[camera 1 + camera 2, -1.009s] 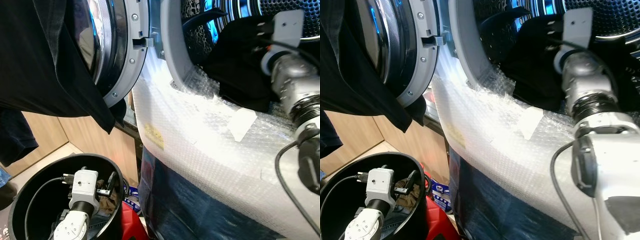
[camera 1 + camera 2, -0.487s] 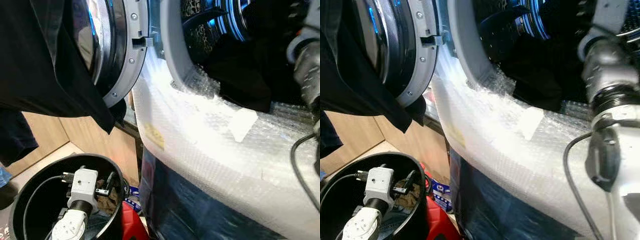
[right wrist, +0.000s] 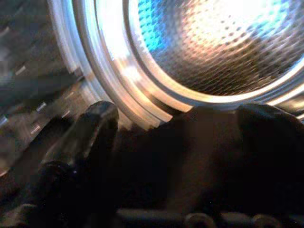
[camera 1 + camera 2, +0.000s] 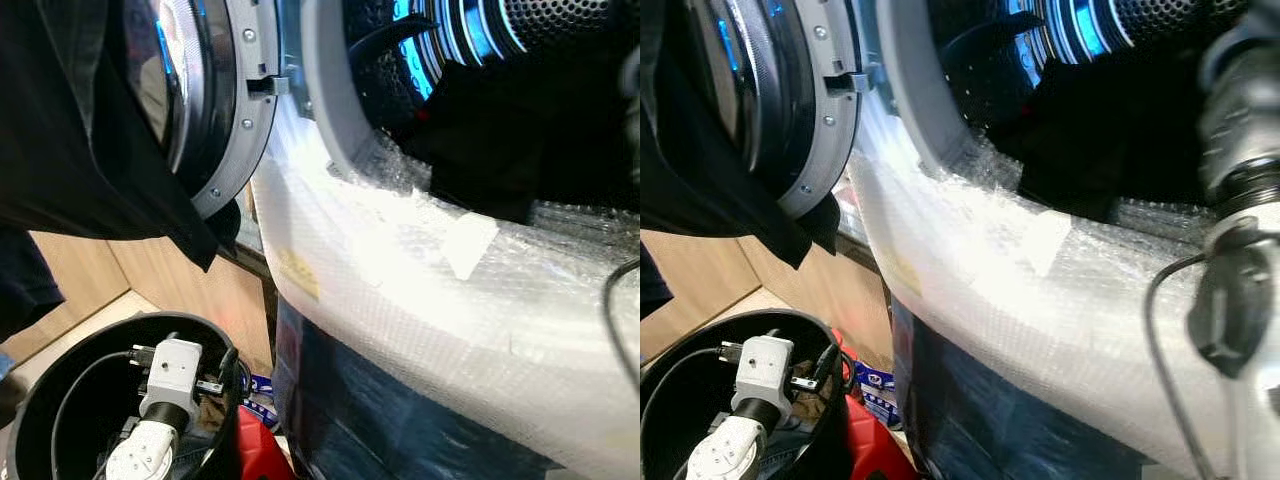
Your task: Clothes washing
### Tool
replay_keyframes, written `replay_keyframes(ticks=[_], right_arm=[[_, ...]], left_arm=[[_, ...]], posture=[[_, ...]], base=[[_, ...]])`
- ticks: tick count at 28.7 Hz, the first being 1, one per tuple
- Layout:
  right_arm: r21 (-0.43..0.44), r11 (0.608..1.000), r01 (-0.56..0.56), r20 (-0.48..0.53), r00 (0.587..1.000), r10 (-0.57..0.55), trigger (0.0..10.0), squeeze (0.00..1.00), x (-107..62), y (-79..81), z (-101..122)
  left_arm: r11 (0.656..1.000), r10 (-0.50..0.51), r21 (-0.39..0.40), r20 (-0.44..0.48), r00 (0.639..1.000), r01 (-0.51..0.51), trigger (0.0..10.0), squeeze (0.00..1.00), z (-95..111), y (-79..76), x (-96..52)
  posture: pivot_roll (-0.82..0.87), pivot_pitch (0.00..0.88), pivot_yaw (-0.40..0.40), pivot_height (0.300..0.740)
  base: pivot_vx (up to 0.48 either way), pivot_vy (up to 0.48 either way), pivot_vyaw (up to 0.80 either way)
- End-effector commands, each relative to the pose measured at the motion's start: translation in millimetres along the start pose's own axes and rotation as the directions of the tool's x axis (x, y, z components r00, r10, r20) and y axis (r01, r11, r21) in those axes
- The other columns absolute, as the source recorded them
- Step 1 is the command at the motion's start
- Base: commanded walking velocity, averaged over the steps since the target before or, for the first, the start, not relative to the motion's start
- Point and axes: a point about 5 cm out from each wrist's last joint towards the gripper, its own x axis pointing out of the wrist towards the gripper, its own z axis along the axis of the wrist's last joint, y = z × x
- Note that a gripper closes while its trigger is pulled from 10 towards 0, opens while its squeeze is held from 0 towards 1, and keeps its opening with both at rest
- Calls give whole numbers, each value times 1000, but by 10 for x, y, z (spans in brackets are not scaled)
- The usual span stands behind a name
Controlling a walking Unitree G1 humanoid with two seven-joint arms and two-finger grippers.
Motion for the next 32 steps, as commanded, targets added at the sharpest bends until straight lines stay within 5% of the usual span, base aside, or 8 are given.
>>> replay_keyframes(ticks=[1,12,17,20,21,22,23,32], right_arm=[[27,999,-25,48,999,24,10000,1000,1,14,131],[110,984,-139,440,895,77,10000,1000,-148,19,1083],[-28,937,-349,358,872,335,10000,1000,-129,412,760],[18,842,-539,393,778,490,10000,1000,-234,619,581],[12,793,-609,419,724,549,10000,741,-322,687,519],[5,757,-653,434,683,587,10000,741,-392,733,477],[-8,683,-731,460,604,651,10000,0,-559,783,409],[-104,423,-900,564,297,771,10000,0,-1179,746,333]], left_arm=[[1000,-1,15,-1,1000,1,10000,0,21,24,-6],[1000,11,4,15,1000,-11,10000,0,51,34,40],[1000,19,-10,20,1000,-19,10000,0,60,37,46],[1000,29,-10,29,999,-29,10000,0,70,49,37],[999,41,-17,35,999,-41,10000,0,79,65,29],[999,49,-22,38,998,-49,10000,0,85,76,23],[998,59,-28,39,998,-58,10000,0,84,90,12],[998,60,-24,48,997,-59,10000,0,77,107,23]], posture=[[193,13,40,740],[178,10,37,740],[184,8,36,740],[183,6,28,740],[182,13,31,740],[180,18,33,740],[178,20,33,740],[154,29,33,740]], base=[[0,0,0],[0,0,0],[0,0,0],[0,0,0],[0,0,0],[0,0,0],[0,0,0],[0,0,0]])
